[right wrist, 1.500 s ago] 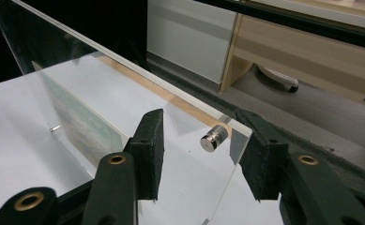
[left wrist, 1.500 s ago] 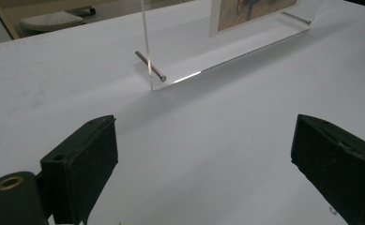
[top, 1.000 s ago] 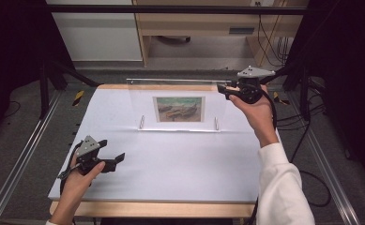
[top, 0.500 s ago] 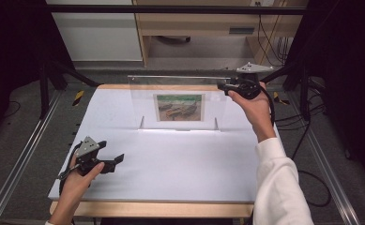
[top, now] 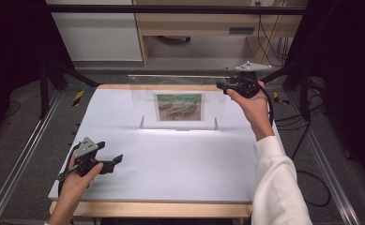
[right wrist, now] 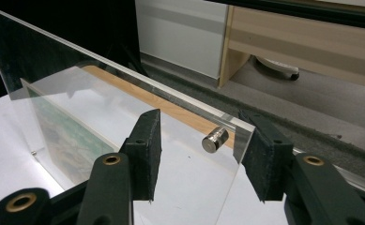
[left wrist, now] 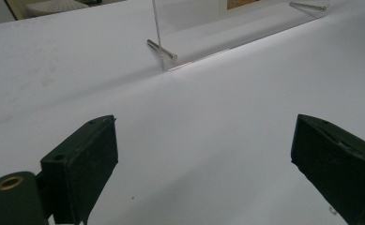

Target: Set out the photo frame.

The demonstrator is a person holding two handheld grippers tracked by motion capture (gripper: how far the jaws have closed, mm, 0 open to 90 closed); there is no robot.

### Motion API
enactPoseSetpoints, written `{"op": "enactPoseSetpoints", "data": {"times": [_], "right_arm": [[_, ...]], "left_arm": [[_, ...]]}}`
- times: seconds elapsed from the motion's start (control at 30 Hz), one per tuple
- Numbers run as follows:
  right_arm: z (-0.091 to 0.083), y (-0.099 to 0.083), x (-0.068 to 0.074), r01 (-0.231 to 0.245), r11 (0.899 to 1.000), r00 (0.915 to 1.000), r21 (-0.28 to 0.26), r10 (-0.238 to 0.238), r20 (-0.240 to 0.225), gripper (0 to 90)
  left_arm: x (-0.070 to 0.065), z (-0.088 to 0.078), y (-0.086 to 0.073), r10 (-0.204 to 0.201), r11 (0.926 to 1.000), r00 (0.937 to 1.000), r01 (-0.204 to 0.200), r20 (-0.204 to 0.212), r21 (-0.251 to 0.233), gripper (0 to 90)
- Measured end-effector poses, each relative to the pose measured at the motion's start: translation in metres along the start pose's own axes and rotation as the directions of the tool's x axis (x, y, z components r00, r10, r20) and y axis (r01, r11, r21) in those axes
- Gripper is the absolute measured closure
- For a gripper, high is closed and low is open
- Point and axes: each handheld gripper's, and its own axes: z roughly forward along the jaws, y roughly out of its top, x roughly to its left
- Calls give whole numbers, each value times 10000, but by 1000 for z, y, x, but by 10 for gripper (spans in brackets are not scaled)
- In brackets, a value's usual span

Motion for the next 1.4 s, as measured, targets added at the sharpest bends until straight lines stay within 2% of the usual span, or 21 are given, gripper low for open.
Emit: {"op": "enactPoseSetpoints", "data": {"times": [0.1,0.23,0.27,0.33,0.47,0.57,0.6,0.77,0.83,0.87,0.97,1.0,1.2,1.23,1.33,1.4], "right_arm": [[0,0,2,92,10000,9999,-29,-92,135,454],[-3,1,7,284,9996,9982,-37,-282,527,303],[-3,1,7,284,9996,9982,-37,-282,527,303],[-10,1,11,496,9986,9941,164,-509,959,204],[-26,-9,21,643,9979,9870,-124,-618,1486,170],[-35,-16,25,577,9983,9861,95,-585,1554,118],[-44,-25,30,520,9983,9858,263,-555,1587,108],[-69,-54,40,344,9982,9856,483,-419,1641,85],[-77,-68,44,265,9980,9843,576,-361,1728,82],[-77,-68,44,265,9980,9843,576,-361,1728,82],[-85,-93,49,242,9960,9827,865,-395,1809,80],[-88,-111,51,68,9950,9826,997,-251,1842,81],[-88,-158,57,-355,9890,9825,1436,83,1862,85],[-88,-165,58,-410,9878,9824,1503,124,1865,85],[-87,-178,58,-651,9861,9816,1528,357,1876,82],[-87,-181,58,-644,9861,9809,1531,343,1916,80]], "left_arm": [[-1,1,0,-18,10000,10000,18,16,-27,75],[-2,2,1,26,10000,10000,-26,45,-10,75],[-2,2,1,26,10000,10000,-26,45,-10,75],[-4,2,2,70,10000,10000,-70,32,25,75],[-5,4,5,54,9998,10000,-53,-71,171,67],[-6,5,6,82,9996,9999,-80,-85,258,63],[-7,5,6,128,9992,9999,-124,-85,375,60],[-6,9,2,135,9981,9997,-124,-182,606,52],[-5,10,1,99,9977,9997,-85,-204,672,50],[-4,10,0,30,9975,9996,-11,-270,701,50],[-2,11,-4,-125,9971,9989,159,-449,750,47],[-1,11,-6,-127,9971,9988,162,-472,744,47],[0,10,-11,-211,9971,9980,254,-598,719,47],[-1,10,-12,-100,9967,9978,152,-658,791,47],[-2,9,-12,-49,9972,9976,99,-686,737,47],[-3,8,-12,-52,9975,9973,103,-733,701,47]]}}
